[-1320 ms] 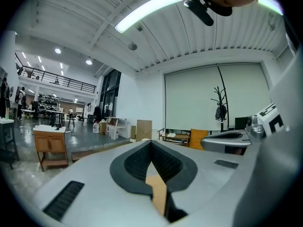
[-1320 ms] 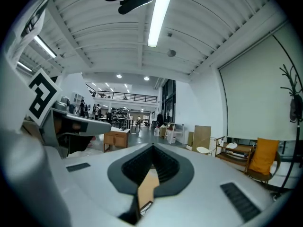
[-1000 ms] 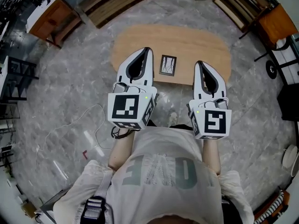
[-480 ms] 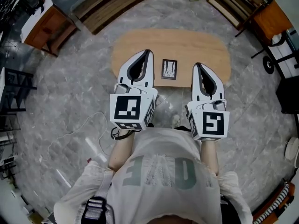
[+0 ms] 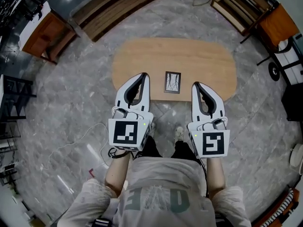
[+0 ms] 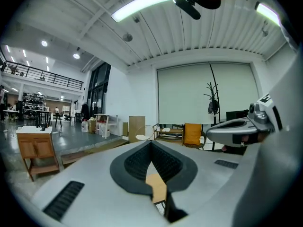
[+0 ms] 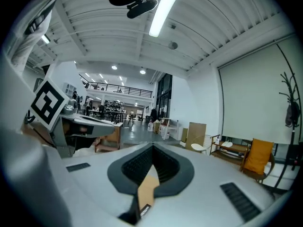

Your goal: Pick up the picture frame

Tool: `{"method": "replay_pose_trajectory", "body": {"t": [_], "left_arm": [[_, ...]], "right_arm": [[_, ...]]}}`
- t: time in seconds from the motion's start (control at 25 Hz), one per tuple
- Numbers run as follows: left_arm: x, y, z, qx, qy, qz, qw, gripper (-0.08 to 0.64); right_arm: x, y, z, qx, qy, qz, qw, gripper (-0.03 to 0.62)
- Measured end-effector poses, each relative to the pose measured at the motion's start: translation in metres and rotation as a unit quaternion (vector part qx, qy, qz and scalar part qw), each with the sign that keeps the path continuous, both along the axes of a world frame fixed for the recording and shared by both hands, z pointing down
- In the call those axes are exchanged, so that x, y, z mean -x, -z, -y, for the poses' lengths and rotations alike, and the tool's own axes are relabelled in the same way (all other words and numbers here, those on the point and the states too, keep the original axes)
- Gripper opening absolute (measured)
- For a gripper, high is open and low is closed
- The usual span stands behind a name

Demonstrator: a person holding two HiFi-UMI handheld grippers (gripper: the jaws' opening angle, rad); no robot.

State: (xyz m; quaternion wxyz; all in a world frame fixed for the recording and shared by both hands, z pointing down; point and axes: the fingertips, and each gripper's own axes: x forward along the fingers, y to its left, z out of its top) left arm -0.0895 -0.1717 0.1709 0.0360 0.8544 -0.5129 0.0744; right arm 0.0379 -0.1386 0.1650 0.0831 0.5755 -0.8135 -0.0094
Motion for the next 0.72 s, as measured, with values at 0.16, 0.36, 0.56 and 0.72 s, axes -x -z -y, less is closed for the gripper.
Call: {"method": "replay_pose_trajectory", "body": {"t": [0.16, 0.36, 0.56, 0.72], "left_arm": [[0.000, -0.045, 0.023, 0.007, 0.008, 0.006, 0.9999, 0.009], [-0.001, -0.122, 0.047, 0.007, 0.013, 0.002, 0.9999, 0.009], [-0.008, -0.222, 0.050, 0.051, 0.025, 0.002, 0.9984, 0.009], [-0.012, -0.278, 0.042, 0.075, 0.019, 0.008, 0.9970, 0.009]], "right_arm": [[-0.005, -0.048, 0.031, 0.030, 0.000, 0.022, 0.999, 0.006], [-0.001, -0.116, 0.070, 0.017, 0.003, 0.028, 0.999, 0.006], [-0.011, -0.219, 0.075, 0.068, -0.016, 0.036, 0.997, 0.006], [-0.011, -0.285, 0.059, 0.115, -0.023, 0.042, 0.992, 0.006]]}}
